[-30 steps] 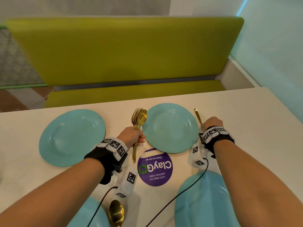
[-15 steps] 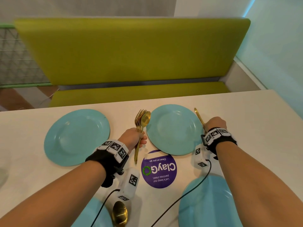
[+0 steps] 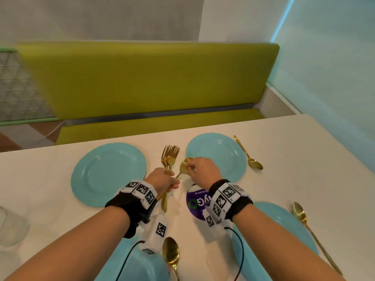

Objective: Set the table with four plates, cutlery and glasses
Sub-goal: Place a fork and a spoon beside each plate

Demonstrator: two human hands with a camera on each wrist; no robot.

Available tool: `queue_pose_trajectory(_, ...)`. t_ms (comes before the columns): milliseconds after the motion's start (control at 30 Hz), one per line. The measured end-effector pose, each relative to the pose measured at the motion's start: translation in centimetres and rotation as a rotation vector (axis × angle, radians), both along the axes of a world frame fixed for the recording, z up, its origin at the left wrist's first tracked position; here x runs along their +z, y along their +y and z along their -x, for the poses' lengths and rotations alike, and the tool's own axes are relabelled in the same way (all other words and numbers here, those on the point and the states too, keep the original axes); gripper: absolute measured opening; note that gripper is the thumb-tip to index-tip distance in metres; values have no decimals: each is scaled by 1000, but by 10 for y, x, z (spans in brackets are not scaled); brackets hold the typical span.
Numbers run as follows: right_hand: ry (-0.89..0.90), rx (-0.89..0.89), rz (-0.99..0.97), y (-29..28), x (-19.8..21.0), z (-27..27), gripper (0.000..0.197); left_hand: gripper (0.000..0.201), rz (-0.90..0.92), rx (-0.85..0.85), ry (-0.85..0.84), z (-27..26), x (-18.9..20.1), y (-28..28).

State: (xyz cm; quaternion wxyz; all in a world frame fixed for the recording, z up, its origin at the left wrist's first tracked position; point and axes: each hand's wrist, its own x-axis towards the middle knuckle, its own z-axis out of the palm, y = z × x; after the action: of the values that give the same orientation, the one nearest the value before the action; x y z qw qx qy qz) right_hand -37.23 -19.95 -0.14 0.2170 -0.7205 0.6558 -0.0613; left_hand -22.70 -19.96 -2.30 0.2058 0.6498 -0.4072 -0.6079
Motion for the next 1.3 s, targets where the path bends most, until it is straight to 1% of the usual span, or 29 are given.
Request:
queue_pose_trajectory(67,63,139,-9,17,1,-28,29,16,-2,-81,-13,-14,5,10)
queue_pose_trajectory(100,99,181,-17,24,1,-39,31,15,-3,-116,-24,-22,8,16)
queue_pose_trajectory(167,140,220,-32,36,2,-56,30,18,-7,-151,-27,-39,13,27)
queue_pose_trajectory(233,160,235,-53,48,3,-70,25,28,-18,-149,8,-57,16,37)
queue_pose_trajectory(300,158,245,-66,59,8,-82,23,30,-15,-152,32,-74,19,48)
queue_pose_trajectory(400,153,248,-61,74,14,-96,24,23,-19,-197,56,-93,21,62)
queue_pose_trajectory(467,166,248,-59,81,17,-105,24,11,-45,-223,83,-102,22,69)
queue_pose_trajectory(500,174,232,-68,85,17,-109,23,8,-50,-226,92,-107,24,72)
queue_pose_trajectory(567,148,166,-93,88,15,-114,20,20,-46,-201,84,-117,25,75)
queue_pose_trajectory(633,92,69,-119,87,12,-113,18,25,-51,-97,93,-127,26,72)
queue_pose_trajectory(733,-10,-99,-126,77,4,-108,17,14,-59,68,108,-144,26,62)
queue_pose_trajectory(800,-86,-223,-115,66,-1,-106,18,11,-50,137,105,-154,24,53)
queue_pose_trajectory(900,-164,-384,-142,39,-13,-107,18,11,-38,183,107,-166,17,39)
queue_pose_trajectory(967,-176,-475,-186,18,-23,-112,21,12,-45,194,114,-169,13,31)
queue_pose_trajectory(1033,-125,-501,-220,0,-30,-118,31,13,-47,197,123,-170,11,22)
queue_pose_trajectory(1100,-80,-529,-227,-14,-33,-123,37,13,-49,208,140,-169,8,12)
queue_pose_trajectory(1200,-54,-504,-281,-37,-45,-127,37,10,-53,220,177,-165,4,0)
queue_pose_trajectory(1300,18,-494,-268,-53,-50,-131,39,12,-56,215,179,-162,1,-9)
